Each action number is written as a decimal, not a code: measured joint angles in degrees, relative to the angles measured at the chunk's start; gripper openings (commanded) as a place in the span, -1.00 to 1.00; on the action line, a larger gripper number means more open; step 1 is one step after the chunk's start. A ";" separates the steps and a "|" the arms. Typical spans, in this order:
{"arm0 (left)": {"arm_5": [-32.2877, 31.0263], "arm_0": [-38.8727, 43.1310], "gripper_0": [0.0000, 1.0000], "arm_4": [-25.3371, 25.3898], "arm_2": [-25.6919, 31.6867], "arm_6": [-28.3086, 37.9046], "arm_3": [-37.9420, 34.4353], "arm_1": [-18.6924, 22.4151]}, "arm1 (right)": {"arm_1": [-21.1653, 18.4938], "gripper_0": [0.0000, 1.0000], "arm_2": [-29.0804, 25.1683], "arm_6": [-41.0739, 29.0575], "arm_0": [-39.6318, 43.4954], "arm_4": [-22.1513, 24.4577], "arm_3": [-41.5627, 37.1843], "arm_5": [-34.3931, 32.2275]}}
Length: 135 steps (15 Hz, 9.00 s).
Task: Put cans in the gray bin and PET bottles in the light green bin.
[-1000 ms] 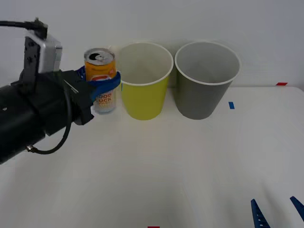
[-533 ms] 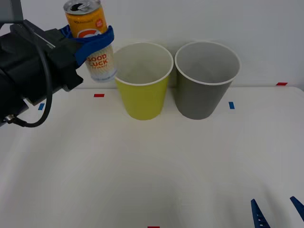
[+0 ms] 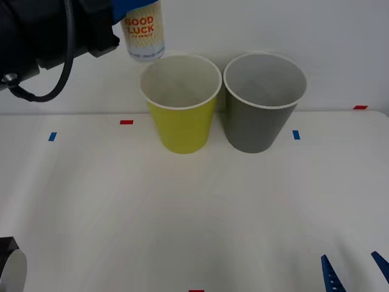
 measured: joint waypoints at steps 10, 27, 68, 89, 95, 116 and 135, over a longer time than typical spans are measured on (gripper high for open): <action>-1.80 -18.44 -1.00 -0.94 -8.76 1.94 25.40 -3.58 | 0.00 1.00 0.00 0.00 0.00 0.00 0.00 0.00; -43.78 -21.69 -1.00 -3.19 -29.78 -12.58 52.89 -9.44 | 0.00 1.00 0.00 0.00 0.00 0.00 0.00 0.00; -61.96 -22.97 1.00 -5.30 -41.00 -11.70 65.45 -9.93 | 0.00 1.00 0.00 0.00 0.00 0.00 0.00 0.00; -42.49 -4.50 1.00 -2.77 -27.62 -10.49 32.55 9.93 | 0.00 1.00 0.00 0.00 0.00 0.00 0.00 0.00; -42.50 15.35 1.00 -2.89 -20.34 -10.41 16.93 14.89 | 0.00 1.00 0.00 0.00 0.00 0.00 0.00 0.00; -82.43 64.64 1.00 -15.06 -20.13 -18.51 6.70 12.74 | 0.00 1.00 0.00 0.00 0.00 0.00 0.00 0.00; -108.95 92.63 1.00 -31.45 -26.88 -17.45 21.51 8.32 | 0.00 1.00 0.00 0.00 0.00 0.00 0.00 0.00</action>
